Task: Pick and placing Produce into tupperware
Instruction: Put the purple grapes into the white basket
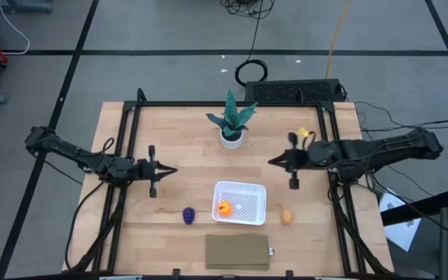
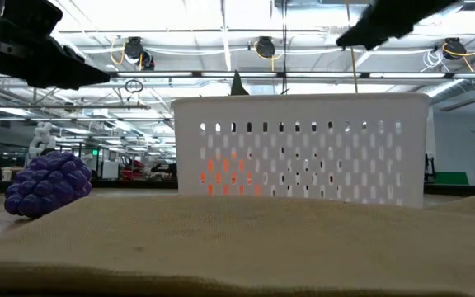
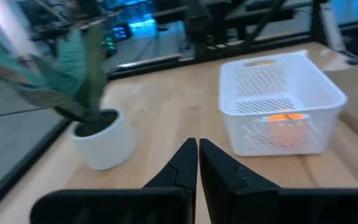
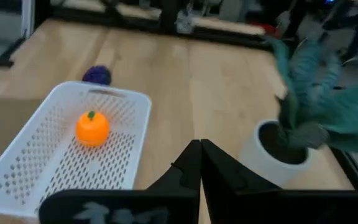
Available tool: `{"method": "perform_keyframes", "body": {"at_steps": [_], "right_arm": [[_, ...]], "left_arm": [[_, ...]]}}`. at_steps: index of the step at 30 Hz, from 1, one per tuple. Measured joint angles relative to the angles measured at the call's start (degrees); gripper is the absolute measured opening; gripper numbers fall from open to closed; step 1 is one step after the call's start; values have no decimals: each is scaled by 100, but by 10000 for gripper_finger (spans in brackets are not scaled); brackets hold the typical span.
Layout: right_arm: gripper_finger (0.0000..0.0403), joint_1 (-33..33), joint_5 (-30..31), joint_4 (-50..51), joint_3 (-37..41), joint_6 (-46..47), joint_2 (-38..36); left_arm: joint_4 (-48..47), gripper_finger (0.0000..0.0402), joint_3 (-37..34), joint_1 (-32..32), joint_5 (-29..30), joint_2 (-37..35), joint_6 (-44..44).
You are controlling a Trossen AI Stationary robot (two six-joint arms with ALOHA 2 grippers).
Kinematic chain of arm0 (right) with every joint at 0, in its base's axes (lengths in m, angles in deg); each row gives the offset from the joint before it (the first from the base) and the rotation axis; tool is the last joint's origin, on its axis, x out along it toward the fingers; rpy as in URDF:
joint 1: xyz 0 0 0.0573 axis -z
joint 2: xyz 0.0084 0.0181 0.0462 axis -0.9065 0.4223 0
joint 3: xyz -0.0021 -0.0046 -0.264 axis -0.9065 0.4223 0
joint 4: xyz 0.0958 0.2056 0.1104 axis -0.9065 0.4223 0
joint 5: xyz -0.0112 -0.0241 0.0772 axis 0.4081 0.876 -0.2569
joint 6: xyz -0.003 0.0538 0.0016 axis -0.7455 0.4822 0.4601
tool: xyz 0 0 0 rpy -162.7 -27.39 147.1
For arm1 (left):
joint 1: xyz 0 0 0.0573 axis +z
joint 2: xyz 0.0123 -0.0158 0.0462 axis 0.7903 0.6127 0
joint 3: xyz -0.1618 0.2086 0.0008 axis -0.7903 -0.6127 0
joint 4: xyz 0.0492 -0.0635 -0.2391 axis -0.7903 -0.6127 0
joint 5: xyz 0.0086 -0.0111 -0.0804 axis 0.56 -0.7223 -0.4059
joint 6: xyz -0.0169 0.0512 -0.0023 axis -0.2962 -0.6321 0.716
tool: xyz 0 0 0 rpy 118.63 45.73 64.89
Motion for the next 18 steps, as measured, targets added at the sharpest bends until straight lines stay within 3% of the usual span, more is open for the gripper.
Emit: {"method": "perform_keyframes", "body": {"at_steps": [4, 13, 18], "right_arm": [[0, 87, -3, -386, 820, 121, -861], [0, 133, 5, -2014, 2578, -25, -2593], [0, 409, 18, -2293, 3140, -6, -3207]], "left_arm": [[1, 21, 0, -40, 324, -110, 31], [-4, 21, 0, -40, 323, -170, 37], [-8, 21, 0, -40, 321, -170, 49]]}}
